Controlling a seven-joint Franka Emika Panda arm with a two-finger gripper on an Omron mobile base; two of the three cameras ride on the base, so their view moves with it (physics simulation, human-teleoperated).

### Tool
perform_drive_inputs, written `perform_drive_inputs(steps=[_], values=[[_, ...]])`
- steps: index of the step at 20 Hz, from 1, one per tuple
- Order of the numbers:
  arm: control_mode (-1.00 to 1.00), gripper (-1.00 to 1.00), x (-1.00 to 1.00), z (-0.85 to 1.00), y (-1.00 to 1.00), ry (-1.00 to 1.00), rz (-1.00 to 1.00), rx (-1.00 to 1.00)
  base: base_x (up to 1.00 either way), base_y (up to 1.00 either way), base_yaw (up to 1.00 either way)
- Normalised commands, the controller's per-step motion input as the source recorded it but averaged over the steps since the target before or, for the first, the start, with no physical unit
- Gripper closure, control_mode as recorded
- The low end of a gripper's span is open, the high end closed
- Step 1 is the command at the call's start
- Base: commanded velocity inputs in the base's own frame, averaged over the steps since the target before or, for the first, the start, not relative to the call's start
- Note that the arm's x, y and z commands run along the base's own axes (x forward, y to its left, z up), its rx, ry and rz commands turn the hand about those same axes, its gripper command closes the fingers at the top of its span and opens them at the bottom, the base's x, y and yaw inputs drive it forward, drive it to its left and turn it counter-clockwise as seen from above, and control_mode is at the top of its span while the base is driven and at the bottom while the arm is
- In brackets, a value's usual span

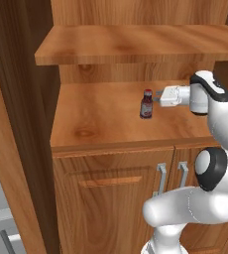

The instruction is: Move the hot dog bun to the plate on the dining table and place the condiment next to that plate. Then navigate to the fridge and take the sausage and place it on the plate as well.

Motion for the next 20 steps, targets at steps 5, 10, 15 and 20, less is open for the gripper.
perform_drive_inputs(steps=[5,10,15,20], values=[[-1.0,-1.0,0.32,-0.04,0.06,-0.01,0.0,0.0,0.0,0.0,0.0],[-1.0,-1.0,0.29,-0.07,0.0,-0.03,0.0,0.0,0.0,0.0,0.0],[-1.0,-1.0,0.12,-0.07,0.11,-0.03,0.0,0.0,0.0,0.0,0.0],[-1.0,-1.0,0.01,-0.05,0.45,0.0,0.02,0.0,0.0,0.0,0.0]])
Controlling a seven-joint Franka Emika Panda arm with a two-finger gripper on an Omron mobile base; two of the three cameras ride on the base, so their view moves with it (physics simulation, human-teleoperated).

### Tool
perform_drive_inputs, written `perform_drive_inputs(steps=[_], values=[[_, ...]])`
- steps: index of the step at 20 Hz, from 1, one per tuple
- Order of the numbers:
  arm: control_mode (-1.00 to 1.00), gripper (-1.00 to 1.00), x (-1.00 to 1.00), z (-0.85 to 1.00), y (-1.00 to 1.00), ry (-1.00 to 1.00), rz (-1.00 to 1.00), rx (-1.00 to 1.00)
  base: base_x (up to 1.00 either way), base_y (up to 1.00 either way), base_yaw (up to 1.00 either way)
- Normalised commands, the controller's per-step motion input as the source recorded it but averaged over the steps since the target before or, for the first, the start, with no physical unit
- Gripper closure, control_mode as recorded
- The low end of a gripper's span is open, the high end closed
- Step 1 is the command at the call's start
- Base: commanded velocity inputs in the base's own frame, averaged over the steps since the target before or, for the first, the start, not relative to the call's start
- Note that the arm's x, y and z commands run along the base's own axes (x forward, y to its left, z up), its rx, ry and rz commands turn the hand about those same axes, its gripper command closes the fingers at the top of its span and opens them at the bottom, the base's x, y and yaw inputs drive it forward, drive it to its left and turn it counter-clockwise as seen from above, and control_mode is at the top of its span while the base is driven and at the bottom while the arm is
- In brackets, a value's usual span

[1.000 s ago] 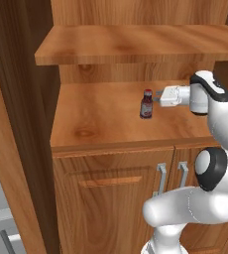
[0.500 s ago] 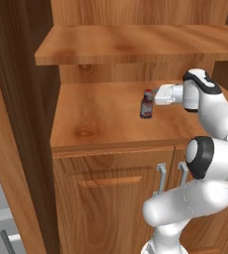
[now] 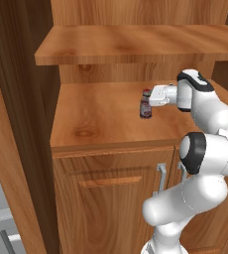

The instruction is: Move the hot dog bun to the plate on the dining table and place the condiment next to that plate. Then navigate to the fridge and take the sausage and place it on the plate as well.

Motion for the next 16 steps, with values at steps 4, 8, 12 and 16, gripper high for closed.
perform_drive_inputs(steps=[4,8,12,16], values=[[-1.0,1.0,0.0,0.0,0.36,-0.01,0.01,0.0,0.0,0.0,0.0],[-1.0,1.0,-0.01,0.0,0.01,-0.08,0.0,0.0,0.0,0.0,0.0],[-1.0,1.0,-0.52,0.0,-0.13,-0.09,-0.07,0.0,0.0,0.0,0.0],[-1.0,1.0,-1.0,0.13,-0.34,-0.08,-0.19,0.01,0.0,0.0,0.0]])
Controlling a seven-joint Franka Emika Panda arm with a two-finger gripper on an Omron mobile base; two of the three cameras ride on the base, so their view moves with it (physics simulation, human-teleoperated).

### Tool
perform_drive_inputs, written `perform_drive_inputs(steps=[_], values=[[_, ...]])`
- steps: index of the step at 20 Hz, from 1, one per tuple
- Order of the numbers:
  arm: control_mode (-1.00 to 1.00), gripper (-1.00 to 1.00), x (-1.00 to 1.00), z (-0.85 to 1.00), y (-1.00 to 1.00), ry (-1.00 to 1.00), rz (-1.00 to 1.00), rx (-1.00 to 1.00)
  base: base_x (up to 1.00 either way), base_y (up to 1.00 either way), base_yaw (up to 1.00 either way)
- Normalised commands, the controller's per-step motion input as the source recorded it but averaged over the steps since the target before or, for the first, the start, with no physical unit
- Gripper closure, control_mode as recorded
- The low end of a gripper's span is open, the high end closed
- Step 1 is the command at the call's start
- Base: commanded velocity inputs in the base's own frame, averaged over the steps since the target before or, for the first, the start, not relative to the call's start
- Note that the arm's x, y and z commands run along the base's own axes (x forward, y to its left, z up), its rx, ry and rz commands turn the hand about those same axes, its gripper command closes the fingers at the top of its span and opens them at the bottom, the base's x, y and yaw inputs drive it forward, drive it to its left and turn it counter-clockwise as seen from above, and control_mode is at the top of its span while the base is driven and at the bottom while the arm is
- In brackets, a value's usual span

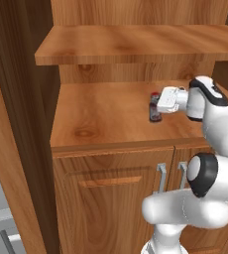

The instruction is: Move the hot dog bun to the plate on the dining table and place the condiment next to that plate. Then navigate to the fridge and take the sausage and place it on the plate as well.

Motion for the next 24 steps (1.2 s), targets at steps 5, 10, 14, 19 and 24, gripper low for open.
perform_drive_inputs(steps=[5,10,14,19,24], values=[[-1.0,1.0,-1.0,0.54,-0.18,-0.03,-0.22,0.01,0.0,0.0,0.0],[-1.0,1.0,-1.0,0.7,0.0,0.17,-0.26,0.0,0.0,0.0,0.0],[-1.0,1.0,-1.0,0.26,0.0,0.29,-0.26,0.0,0.0,0.0,0.0],[-1.0,1.0,-1.0,0.0,-0.01,0.24,-0.23,-0.02,0.0,0.0,0.0],[-1.0,1.0,-0.58,0.15,-0.11,0.19,-0.2,-0.07,0.0,0.0,0.0]])
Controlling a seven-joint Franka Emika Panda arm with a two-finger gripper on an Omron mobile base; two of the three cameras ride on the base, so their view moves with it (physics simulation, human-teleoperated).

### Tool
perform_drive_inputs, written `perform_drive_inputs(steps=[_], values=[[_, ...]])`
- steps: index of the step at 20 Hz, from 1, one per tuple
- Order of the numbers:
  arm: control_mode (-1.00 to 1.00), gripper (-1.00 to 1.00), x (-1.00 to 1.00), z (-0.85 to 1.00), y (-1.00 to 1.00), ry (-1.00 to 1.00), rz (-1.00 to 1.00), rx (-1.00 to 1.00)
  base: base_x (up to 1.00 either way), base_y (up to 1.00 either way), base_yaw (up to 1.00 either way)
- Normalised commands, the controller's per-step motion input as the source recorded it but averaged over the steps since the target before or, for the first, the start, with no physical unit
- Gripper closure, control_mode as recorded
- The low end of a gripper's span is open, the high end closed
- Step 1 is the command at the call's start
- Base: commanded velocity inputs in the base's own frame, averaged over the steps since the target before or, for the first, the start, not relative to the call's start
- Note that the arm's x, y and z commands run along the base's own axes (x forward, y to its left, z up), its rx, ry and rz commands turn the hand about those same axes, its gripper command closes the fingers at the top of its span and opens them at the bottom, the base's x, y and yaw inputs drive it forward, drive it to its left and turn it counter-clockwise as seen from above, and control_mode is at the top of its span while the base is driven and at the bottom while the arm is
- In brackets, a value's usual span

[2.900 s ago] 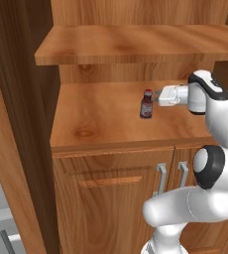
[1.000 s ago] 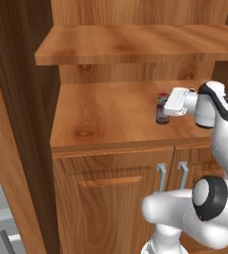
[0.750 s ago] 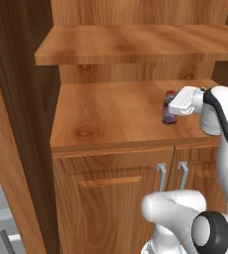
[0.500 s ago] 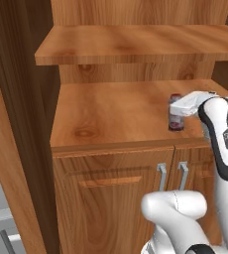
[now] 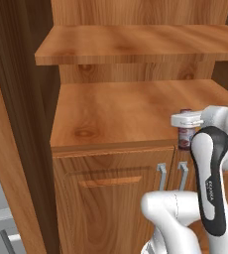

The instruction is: Move the hot dog bun to the plate on the dining table and place the condiment next to that plate. Then navigate to the fridge and take the sausage and place it on the plate as well.

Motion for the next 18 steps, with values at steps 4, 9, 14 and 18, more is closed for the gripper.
perform_drive_inputs(steps=[4,9,14,18], values=[[-1.0,1.0,-0.28,0.36,-0.04,0.11,-0.14,-0.08,0.0,0.0,0.0],[-1.0,1.0,0.03,0.34,0.0,0.0,-0.03,-0.08,0.0,0.0,0.0],[1.0,1.0,-0.18,0.02,0.0,0.0,-0.01,-0.06,-0.26,-0.03,-0.01],[1.0,1.0,0.0,0.0,0.0,0.0,0.0,0.0,-1.0,-0.4,-0.11]])
